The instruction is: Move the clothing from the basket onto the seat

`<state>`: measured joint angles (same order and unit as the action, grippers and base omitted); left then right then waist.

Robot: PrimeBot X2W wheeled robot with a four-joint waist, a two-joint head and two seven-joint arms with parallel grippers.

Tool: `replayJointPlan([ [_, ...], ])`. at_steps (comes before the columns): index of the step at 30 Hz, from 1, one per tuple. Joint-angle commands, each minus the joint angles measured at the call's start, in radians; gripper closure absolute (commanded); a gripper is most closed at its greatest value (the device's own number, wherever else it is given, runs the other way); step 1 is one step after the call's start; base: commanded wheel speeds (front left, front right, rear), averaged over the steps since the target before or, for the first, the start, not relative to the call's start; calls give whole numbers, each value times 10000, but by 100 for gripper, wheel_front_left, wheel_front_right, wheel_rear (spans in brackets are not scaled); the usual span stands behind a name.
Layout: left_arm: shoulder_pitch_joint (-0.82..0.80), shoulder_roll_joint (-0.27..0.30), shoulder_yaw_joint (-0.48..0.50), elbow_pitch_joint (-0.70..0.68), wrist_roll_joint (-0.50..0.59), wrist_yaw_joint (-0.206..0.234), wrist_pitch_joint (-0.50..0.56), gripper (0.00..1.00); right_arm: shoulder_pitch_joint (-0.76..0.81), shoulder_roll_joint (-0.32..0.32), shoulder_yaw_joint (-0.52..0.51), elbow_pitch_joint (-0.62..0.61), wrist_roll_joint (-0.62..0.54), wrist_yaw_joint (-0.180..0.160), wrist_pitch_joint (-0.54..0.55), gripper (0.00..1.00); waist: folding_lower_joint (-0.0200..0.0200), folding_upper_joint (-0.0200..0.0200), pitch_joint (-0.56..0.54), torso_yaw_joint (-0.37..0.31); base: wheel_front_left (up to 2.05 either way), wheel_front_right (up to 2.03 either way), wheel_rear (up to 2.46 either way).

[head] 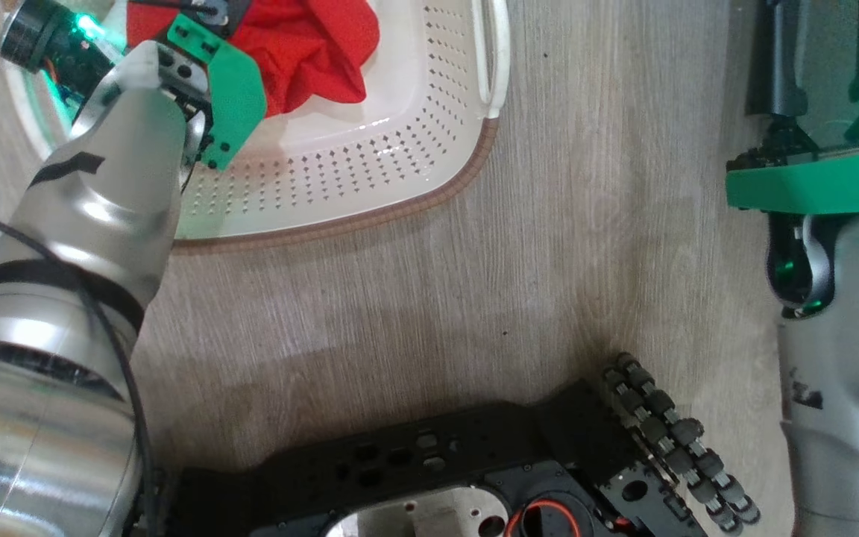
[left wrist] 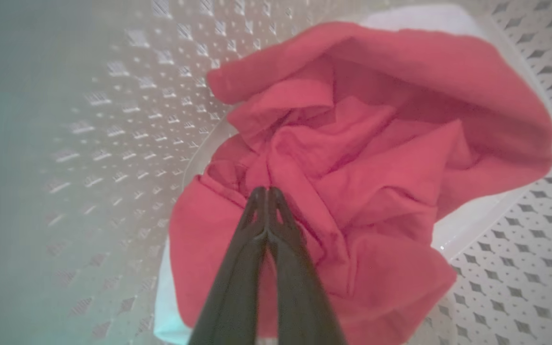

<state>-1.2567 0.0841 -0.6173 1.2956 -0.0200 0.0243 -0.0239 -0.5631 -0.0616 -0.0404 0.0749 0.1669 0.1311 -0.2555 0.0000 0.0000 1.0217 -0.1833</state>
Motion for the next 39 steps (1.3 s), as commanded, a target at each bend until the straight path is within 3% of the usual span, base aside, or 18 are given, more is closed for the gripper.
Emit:
replayJointPlan([
  [1,97,172,216,-210,-232,-34,-354,100,329,114,80,-183,-19,-4,-63,0,0,0,-139,117,0,0,0],
  [9,526,-219,731,-708,-1201,-274,-1740,100,585,114,-134,-20,-167,-4,-63,0,0,0,-986,565,0,0,0],
  [16,1276,-318,978,-1352,-1920,-450,-2246,100,934,114,-214,143,-224,-4,-63,0,0,0,-2110,793,0,0,0],
  [24,3436,-330,1999,-3256,-3312,-610,-2374,100,2053,114,-258,685,-408,-4,-63,0,0,0,-4585,948,0,0,0],
  [30,5584,-37,2744,-4975,-3828,-697,-2377,100,3146,108,-262,1132,-622,-4,-63,0,0,0,-6431,1081,0,0,0],
  [39,8059,405,3286,-6817,-4251,-393,-2274,100,4578,-1,-387,1524,-786,-4,-63,0,0,0,-8584,1455,0,0,0],
])
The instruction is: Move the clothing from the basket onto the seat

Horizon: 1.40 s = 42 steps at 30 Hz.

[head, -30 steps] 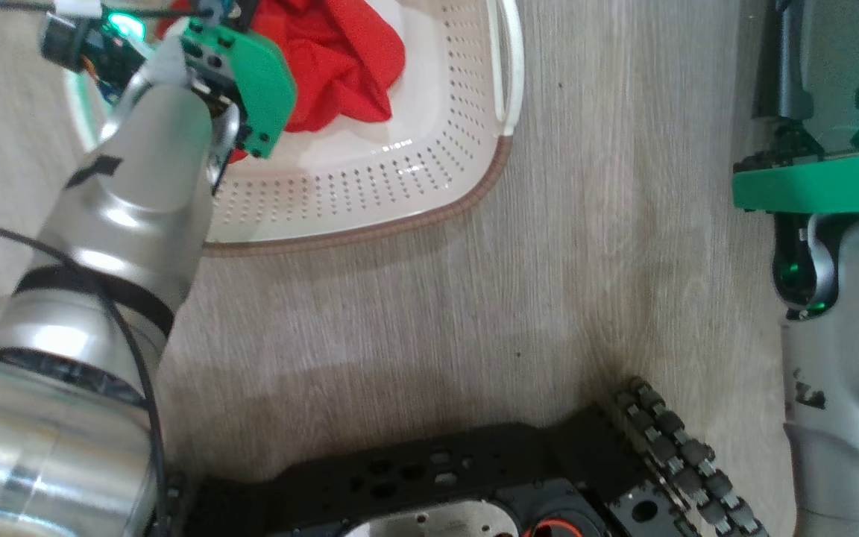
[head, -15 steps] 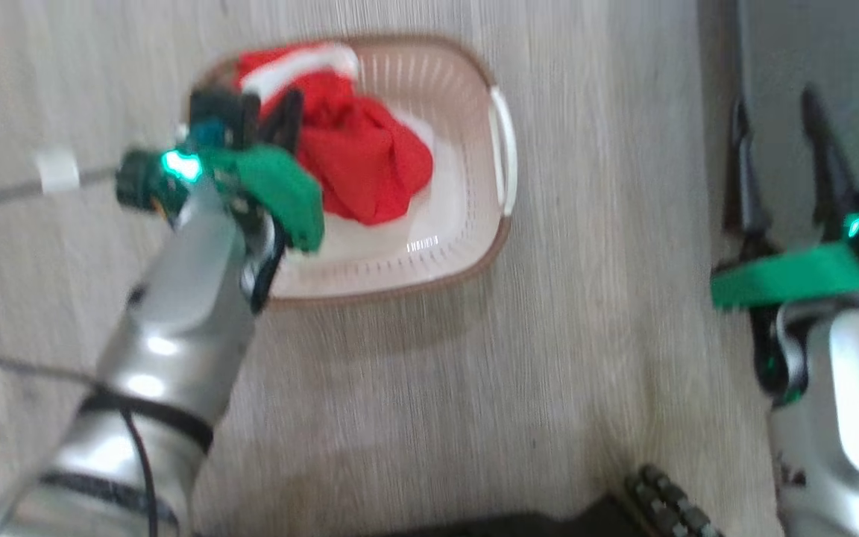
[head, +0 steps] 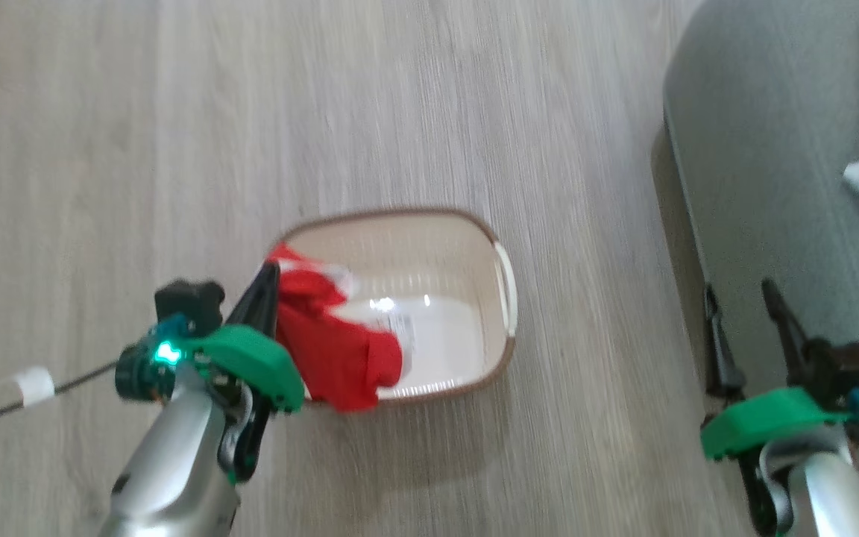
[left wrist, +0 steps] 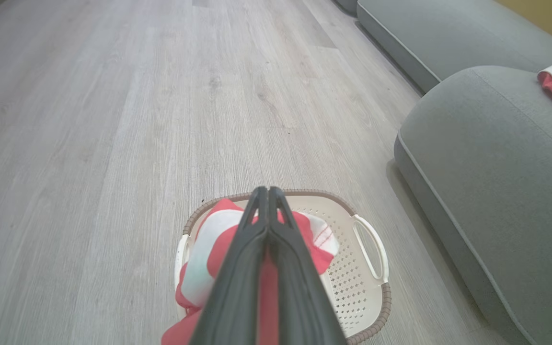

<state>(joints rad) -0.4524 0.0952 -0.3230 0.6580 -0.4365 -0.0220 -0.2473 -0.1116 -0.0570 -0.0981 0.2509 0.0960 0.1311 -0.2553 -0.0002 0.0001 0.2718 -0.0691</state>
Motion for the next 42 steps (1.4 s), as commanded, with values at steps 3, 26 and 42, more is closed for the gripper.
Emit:
replayJointPlan([
  [3,550,398,390,-899,-199,203,165,100,386,-113,323,-148,-157,-4,-65,0,2,-1,-1634,406,0,0,0],
  [26,1711,879,597,-3137,-578,932,1135,100,838,-448,1067,208,-157,-4,-65,0,2,-1,-2785,286,0,0,0],
  [42,1550,909,409,-3189,-587,950,1126,100,749,-555,1295,178,-252,-4,-65,0,2,-1,-2773,272,0,0,0],
])
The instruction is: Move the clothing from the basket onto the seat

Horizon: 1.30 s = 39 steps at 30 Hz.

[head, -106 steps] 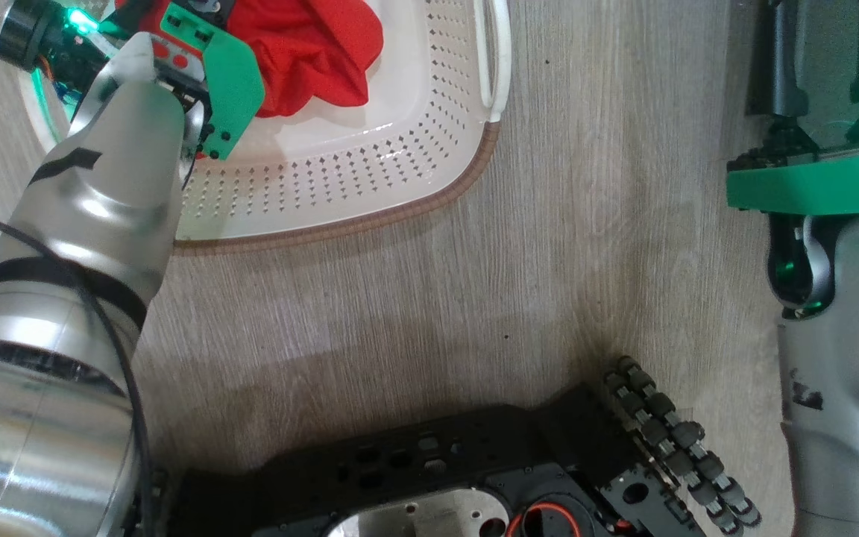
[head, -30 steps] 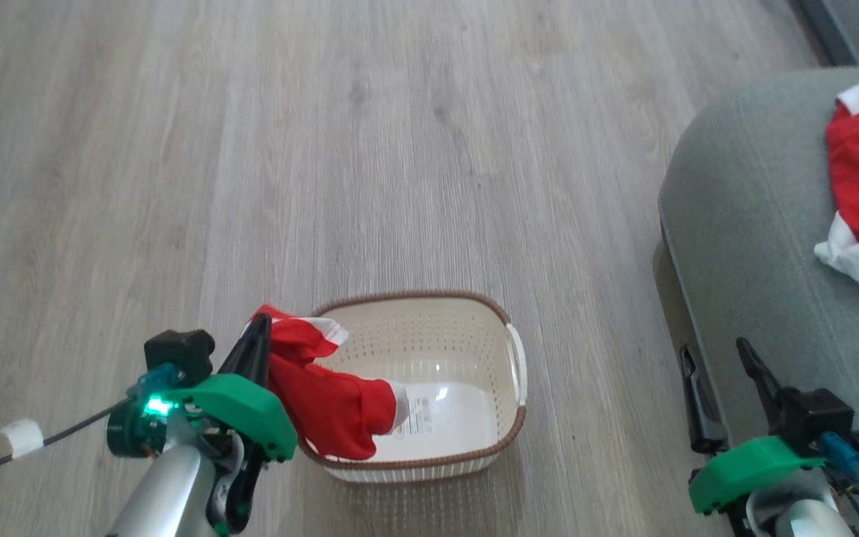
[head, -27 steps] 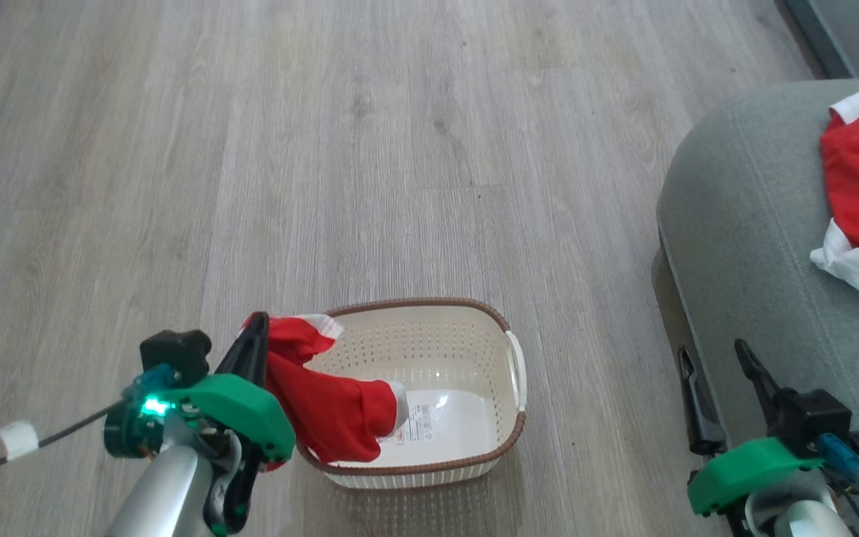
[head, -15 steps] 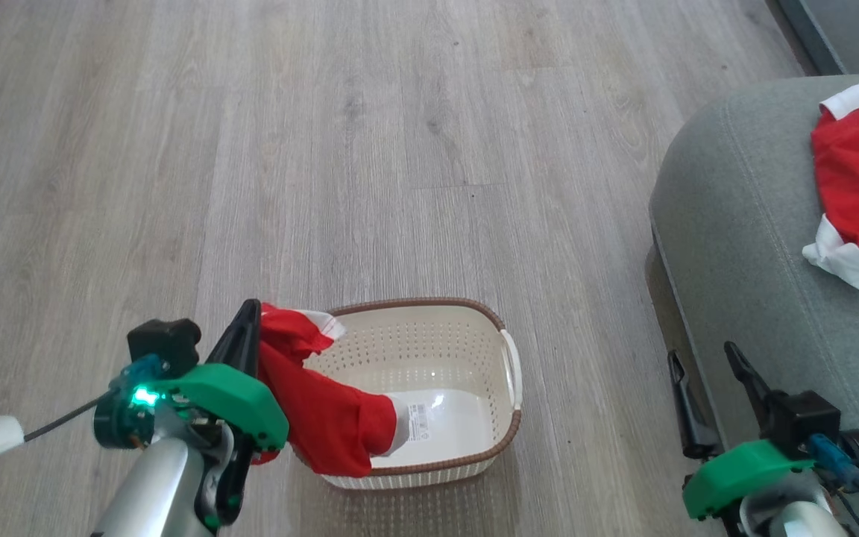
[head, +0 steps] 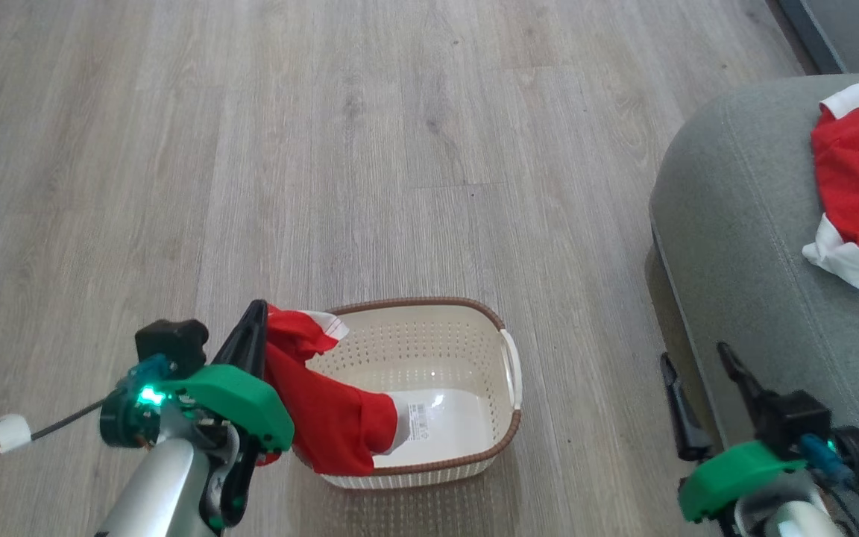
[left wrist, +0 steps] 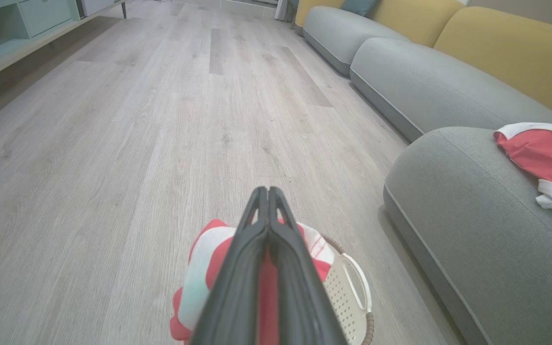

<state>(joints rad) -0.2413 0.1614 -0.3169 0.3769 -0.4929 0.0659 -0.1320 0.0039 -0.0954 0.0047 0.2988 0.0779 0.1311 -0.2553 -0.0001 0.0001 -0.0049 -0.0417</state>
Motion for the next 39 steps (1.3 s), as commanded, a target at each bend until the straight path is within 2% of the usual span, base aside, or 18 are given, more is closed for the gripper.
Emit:
replayJointPlan([
  [1,-580,254,337,-394,-18,77,-26,100,-443,-191,405,-299,-103,-4,-65,0,1,-1,-8,-8,0,0,0],
  [4,-681,285,230,-503,68,56,-29,100,-692,-308,1333,-237,-186,-4,-65,0,1,-1,3,-27,0,0,0],
  [10,-1093,232,-130,-826,239,-66,178,100,-1911,-586,4219,117,38,-4,-65,0,1,-1,67,72,0,0,0],
  [16,-1543,0,-546,-1007,381,-153,403,100,-3518,-590,6660,697,496,-4,-65,0,1,-1,117,341,0,0,0],
  [23,-1847,-342,-1072,-1079,496,-312,529,100,-4945,-431,8073,1308,921,-4,-65,0,1,-1,186,682,0,0,0],
  [30,-2042,-587,-1721,-1328,651,-497,700,100,-5919,-313,8938,2462,896,-4,-65,0,1,-1,254,962,0,0,0],
  [39,-1960,-757,-2364,-2017,578,-682,1048,100,-6211,-222,8820,3083,671,-4,-65,0,1,-1,159,1073,0,0,0],
])
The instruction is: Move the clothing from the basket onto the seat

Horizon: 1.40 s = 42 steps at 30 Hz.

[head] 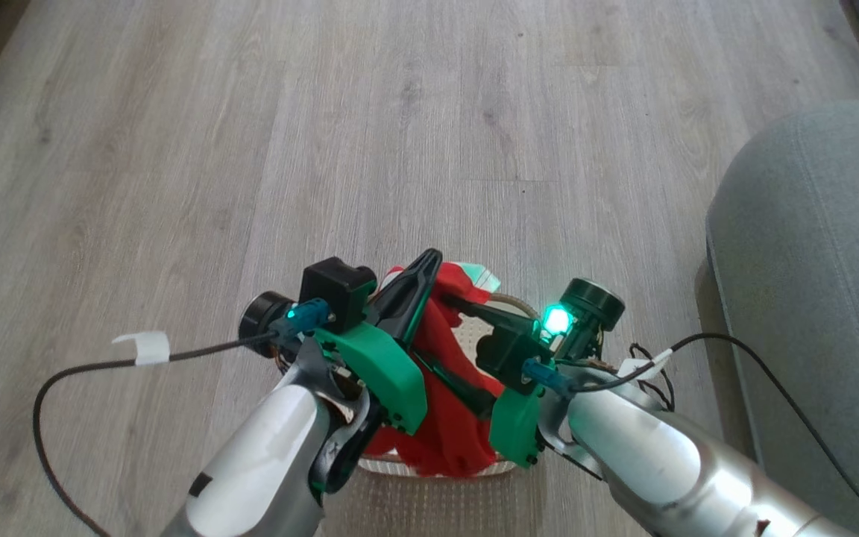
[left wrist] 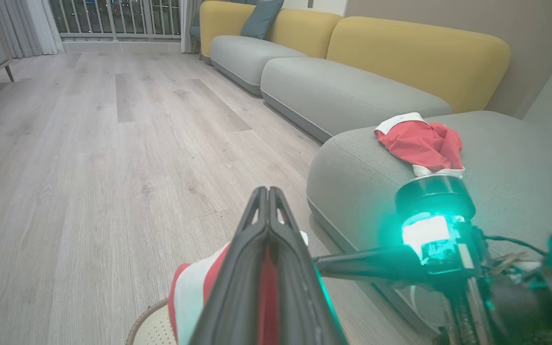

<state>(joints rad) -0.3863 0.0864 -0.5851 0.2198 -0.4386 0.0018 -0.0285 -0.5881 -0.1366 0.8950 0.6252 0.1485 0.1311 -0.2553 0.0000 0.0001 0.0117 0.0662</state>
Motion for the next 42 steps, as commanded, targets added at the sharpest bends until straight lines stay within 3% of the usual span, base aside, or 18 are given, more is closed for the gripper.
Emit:
replayJointPlan([
  [1,-487,-18,284,-521,-1,-53,49,100,-265,212,-98,-108,-55,-4,-65,0,0,-1,-15,-11,0,0,0],
  [2,-464,-25,253,-588,-35,-65,81,100,-236,243,-126,-47,-49,-4,-65,30,0,-1,-26,-19,0,0,0],
  [3,-436,-34,230,-650,-84,-80,109,100,-199,276,-150,36,-27,-4,-65,73,0,-1,-42,-28,0,0,0],
  [4,-407,-41,222,-705,-132,-81,132,100,-162,312,-162,108,27,-4,-65,100,0,-1,-53,-40,0,0,0],
  [11,-314,53,312,-829,-185,85,115,100,-59,392,-471,33,288,-4,-65,100,0,-1,-26,-213,0,0,0],
  [14,-266,111,407,-755,-171,188,-40,55,-9,317,-687,-85,340,-4,-65,100,0,-1,-2,-330,0,0,0],
  [15,-217,215,430,-610,-89,280,-74,0,26,246,-854,-203,348,-4,-65,100,0,-1,21,-465,0,0,0],
  [25,3,335,436,88,29,308,-843,0,148,-298,-1622,-853,385,-4,-65,100,0,-1,153,-1604,0,0,0],
  [35,249,-77,-312,1248,-216,-382,-1632,0,604,-1327,-3173,-1772,268,-4,-65,100,0,-1,318,-3515,0,0,0],
  [42,191,-321,-952,1711,-549,-465,-1971,0,1127,-2001,-4198,-2111,205,-4,-65,100,0,-1,363,-4441,0,0,0],
])
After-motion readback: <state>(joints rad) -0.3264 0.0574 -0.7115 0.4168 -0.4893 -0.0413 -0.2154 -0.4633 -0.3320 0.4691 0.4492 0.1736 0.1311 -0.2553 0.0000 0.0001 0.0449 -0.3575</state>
